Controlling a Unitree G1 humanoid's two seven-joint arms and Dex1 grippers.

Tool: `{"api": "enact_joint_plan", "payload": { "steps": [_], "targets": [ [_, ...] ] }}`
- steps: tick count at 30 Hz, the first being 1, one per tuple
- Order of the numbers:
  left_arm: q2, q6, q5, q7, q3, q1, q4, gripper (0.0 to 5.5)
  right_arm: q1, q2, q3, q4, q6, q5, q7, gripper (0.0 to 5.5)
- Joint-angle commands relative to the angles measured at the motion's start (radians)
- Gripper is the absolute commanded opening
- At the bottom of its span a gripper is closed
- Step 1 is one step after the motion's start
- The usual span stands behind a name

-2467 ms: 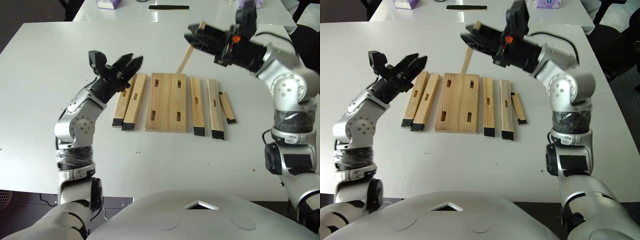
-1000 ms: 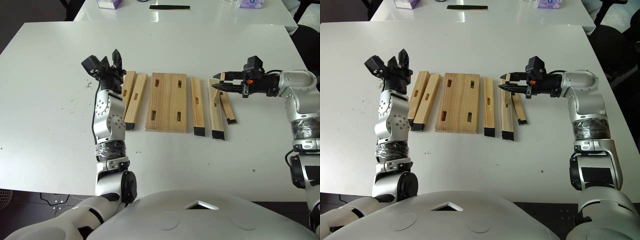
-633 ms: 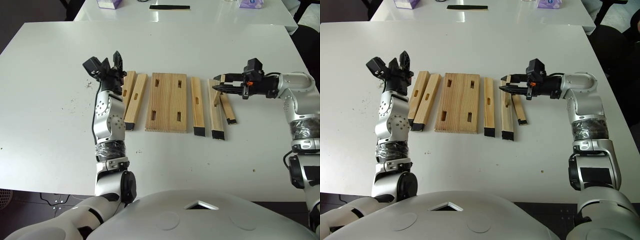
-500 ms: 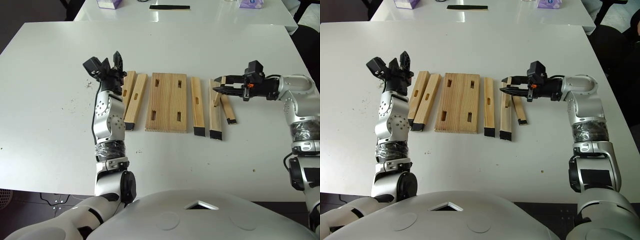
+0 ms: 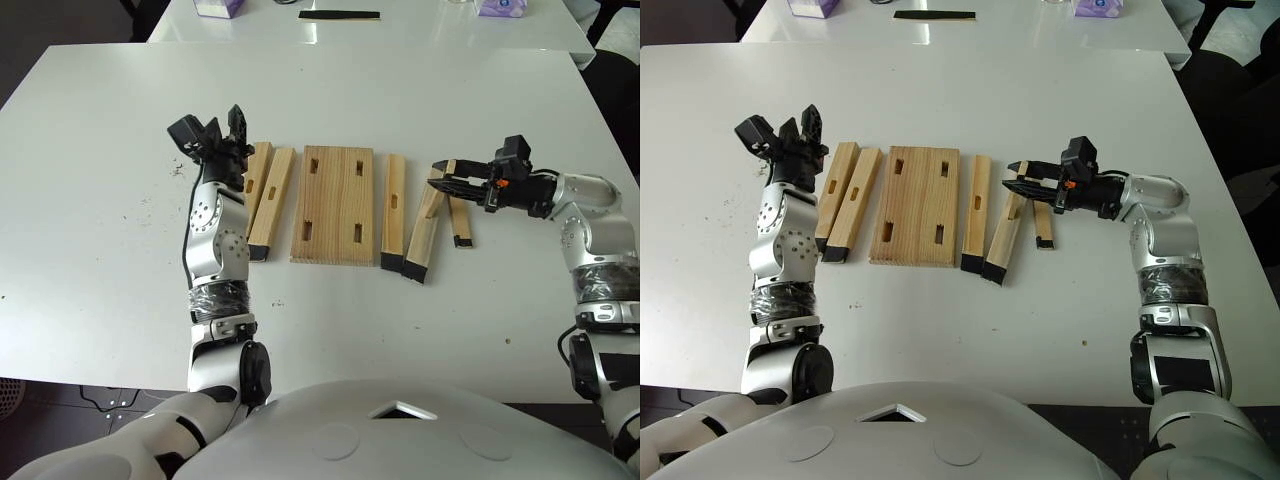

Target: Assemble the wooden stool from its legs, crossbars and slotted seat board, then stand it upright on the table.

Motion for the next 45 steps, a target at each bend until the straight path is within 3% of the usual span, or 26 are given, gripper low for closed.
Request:
{"api": "enact_joint_plan", "payload": {
  "steps": [1, 14, 33, 34, 43, 45],
  "targets": [
    [0.016, 0.009, 0.010, -0.009, -0.001, -0.025, 0.020, 2.64, 0.068, 0.017, 0.017, 0.028, 0.020, -0.038, -0.046, 1.30],
    [0.015, 0.000, 0.015, -0.009, -0.007, -0.021, 0.034, 2.64, 0.112, 0.040, 0.055, 0.048, 0.042, -0.062, -0.113, 1.30],
    [0.019, -0.007, 0.014, 0.003, 0.016, 0.024, 0.006, 2.64, 0.035, 0.046, 0.074, 0.089, -0.007, -0.060, -0.110, 1.30],
    [0.019, -0.007, 0.014, 0.003, 0.016, 0.029, 0.002, 2.64, 0.032, 0.046, 0.075, 0.093, -0.009, -0.060, -0.110, 1.67],
    [0.018, -0.010, 0.014, 0.012, 0.035, 0.055, -0.015, 2.64, 0.012, 0.041, 0.053, 0.045, 0.027, -0.070, -0.127, 3.09],
    [0.017, -0.014, 0.014, 0.014, 0.040, 0.063, -0.019, 2.64, 0.021, 0.035, 0.050, 0.017, 0.042, -0.072, -0.139, 3.09]
  ]
}}
